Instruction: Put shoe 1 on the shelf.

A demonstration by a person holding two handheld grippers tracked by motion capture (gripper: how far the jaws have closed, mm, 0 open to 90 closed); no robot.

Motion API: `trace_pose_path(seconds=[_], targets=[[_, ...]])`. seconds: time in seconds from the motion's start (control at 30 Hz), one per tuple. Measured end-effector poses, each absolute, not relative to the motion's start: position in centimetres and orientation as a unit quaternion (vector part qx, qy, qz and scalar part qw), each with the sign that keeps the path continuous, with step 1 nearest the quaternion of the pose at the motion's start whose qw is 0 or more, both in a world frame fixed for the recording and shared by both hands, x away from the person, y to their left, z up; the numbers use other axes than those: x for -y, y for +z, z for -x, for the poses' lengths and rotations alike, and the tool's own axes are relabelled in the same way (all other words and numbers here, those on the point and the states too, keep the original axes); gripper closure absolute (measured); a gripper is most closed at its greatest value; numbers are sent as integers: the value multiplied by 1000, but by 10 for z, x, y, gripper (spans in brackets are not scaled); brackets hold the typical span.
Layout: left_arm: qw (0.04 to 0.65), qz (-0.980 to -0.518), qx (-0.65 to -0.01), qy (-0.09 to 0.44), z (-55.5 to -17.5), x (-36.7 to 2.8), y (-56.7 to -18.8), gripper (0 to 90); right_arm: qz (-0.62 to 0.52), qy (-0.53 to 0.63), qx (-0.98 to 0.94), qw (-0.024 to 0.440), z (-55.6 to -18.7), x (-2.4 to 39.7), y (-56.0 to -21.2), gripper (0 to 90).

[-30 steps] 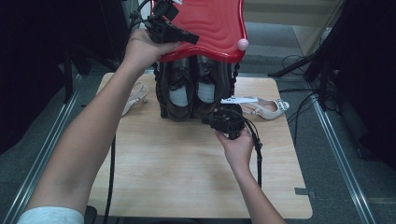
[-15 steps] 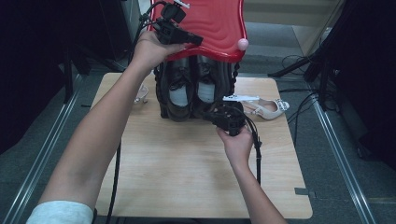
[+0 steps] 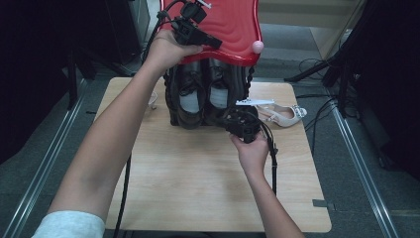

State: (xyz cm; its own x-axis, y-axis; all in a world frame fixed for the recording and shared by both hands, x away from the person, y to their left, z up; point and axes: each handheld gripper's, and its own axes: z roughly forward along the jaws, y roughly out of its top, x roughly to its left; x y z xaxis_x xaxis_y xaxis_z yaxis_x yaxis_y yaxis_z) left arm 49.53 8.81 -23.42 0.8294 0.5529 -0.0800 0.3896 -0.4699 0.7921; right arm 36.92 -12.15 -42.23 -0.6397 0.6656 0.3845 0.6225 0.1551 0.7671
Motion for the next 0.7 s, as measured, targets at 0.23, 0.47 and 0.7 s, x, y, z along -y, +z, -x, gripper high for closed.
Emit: trace_pose_path(seconds=[0.23, 0.47, 0.7], targets=[[437, -850, -279, 91, -495, -90, -235, 886, -451, 482, -750, 37, -375, 127, -423, 900], [440, -847, -283, 89, -495, -90, -236, 887, -454, 493, -741, 42, -382, 124, -422, 900], [441, -848, -281, 89, -495, -91, -236, 887, -467, 493, -731, 69, -392, 125, -419, 900]])
